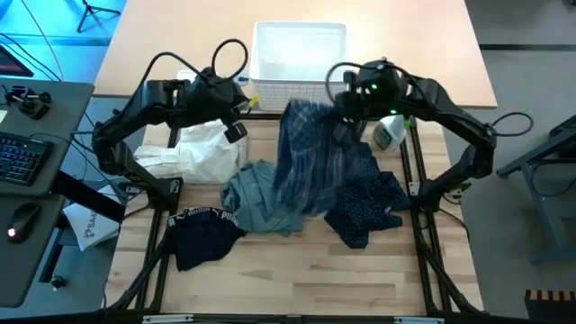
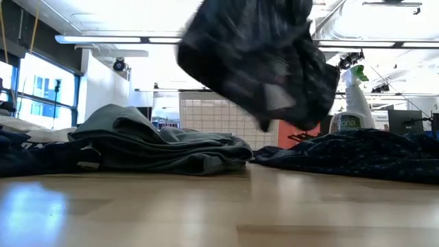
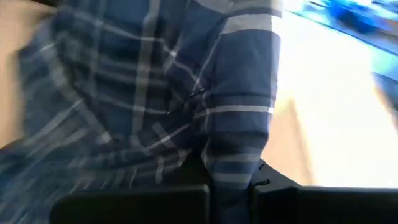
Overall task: Fold Laundry from Bin
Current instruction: Fold the checkered blue polo
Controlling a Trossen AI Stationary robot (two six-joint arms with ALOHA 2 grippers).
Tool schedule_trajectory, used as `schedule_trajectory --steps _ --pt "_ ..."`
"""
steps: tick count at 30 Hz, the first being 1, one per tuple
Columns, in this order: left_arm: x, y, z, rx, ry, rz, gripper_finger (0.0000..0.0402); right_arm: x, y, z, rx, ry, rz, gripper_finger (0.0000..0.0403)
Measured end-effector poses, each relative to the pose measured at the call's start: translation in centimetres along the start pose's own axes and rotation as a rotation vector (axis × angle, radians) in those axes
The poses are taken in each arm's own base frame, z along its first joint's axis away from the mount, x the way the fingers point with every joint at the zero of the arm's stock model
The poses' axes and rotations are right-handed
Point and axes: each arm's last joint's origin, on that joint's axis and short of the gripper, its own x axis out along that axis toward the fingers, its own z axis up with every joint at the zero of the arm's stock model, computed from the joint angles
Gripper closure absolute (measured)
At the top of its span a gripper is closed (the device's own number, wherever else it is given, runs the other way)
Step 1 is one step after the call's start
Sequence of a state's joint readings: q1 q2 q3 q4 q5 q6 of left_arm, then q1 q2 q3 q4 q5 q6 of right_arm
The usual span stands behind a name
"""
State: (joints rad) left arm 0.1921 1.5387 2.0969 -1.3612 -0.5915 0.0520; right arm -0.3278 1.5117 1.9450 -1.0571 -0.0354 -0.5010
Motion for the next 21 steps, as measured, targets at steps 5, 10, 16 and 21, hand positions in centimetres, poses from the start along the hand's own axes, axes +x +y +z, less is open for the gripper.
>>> schedule_trajectory --steps 5,10,16,21 --pt "0.0 1.0 -1.0 0.051 0.07 0.014 0.0282 1.5 -1.2 0.2 -0.002 0.129 -0.314 0.0398" --pt "-1.0 1.9 -1.6 0.03 0.06 -0.003 0.0282 2.6 1.0 0.1 0.058 0.142 -0.16 0.0398" --pt "-1.7 2.1 -1.9 0.009 0.037 -0.098 0.0282 10.0 8.1 -3.7 0.226 0.289 0.294 0.0398" --pt "0.0 0.7 -2.3 0.008 0.089 -0.228 0.0282 14.5 14.3 -7.1 0.346 0.341 0.514 0.0398"
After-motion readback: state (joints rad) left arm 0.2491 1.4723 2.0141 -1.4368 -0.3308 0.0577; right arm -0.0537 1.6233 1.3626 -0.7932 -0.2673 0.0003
